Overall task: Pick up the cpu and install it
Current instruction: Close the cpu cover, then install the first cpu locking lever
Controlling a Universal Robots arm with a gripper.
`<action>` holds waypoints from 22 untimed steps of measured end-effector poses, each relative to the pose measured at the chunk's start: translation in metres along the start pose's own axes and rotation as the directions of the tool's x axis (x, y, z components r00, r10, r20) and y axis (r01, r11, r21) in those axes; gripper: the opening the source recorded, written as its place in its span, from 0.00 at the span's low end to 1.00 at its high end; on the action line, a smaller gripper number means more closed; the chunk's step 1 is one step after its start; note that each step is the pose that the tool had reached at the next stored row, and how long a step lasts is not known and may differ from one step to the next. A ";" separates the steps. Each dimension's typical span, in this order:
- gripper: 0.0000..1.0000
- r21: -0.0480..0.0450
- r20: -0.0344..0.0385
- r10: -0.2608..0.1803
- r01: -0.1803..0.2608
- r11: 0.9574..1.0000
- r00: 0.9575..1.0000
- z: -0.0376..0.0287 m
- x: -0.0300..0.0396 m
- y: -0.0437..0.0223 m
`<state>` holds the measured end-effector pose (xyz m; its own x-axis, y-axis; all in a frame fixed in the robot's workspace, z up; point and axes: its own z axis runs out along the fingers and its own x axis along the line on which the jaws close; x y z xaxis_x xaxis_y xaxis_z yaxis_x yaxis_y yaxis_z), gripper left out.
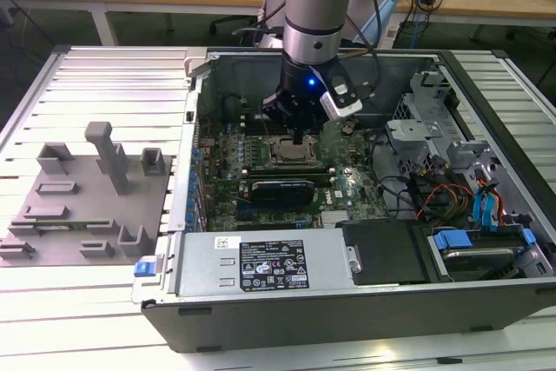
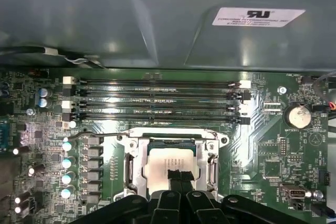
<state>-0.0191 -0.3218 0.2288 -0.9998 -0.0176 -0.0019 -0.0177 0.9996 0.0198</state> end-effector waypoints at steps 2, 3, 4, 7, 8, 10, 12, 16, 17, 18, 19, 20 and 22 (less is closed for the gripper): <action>0.11 0.000 0.000 0.000 0.000 1.000 1.000 -0.0055 0.0000 0.0001; 0.11 0.000 0.000 0.000 0.000 1.000 1.000 -0.0085 0.0000 0.0002; 0.11 0.000 0.000 0.000 0.000 1.000 1.000 -0.0111 0.0000 0.0002; 0.11 0.000 0.001 0.000 0.000 1.000 1.000 -0.0194 0.0000 0.0004; 0.11 0.000 0.001 0.000 0.000 1.000 1.000 -0.0194 0.0000 0.0004; 0.11 0.001 0.001 0.000 0.000 1.000 1.000 -0.0195 0.0002 -0.0002; 0.11 0.001 0.001 0.000 0.000 1.000 1.000 -0.0194 0.0008 -0.0011; 0.11 0.001 0.001 0.000 0.000 1.000 1.000 -0.0195 0.0014 -0.0012; 0.11 0.001 0.001 0.000 0.000 1.000 1.000 -0.0195 0.0015 -0.0012; 0.11 0.001 0.001 0.000 0.000 1.000 1.000 -0.0195 0.0016 -0.0012; 0.11 0.000 0.001 0.000 0.000 1.000 1.000 -0.0195 0.0018 -0.0012; 0.11 0.000 0.001 0.000 0.000 1.000 1.000 -0.0195 0.0018 -0.0012; 0.11 0.000 0.001 0.000 0.000 1.000 1.000 -0.0195 0.0018 -0.0012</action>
<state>-0.0210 -0.3234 0.2482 -0.9998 -0.0177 -0.0029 -0.0177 0.9997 0.0194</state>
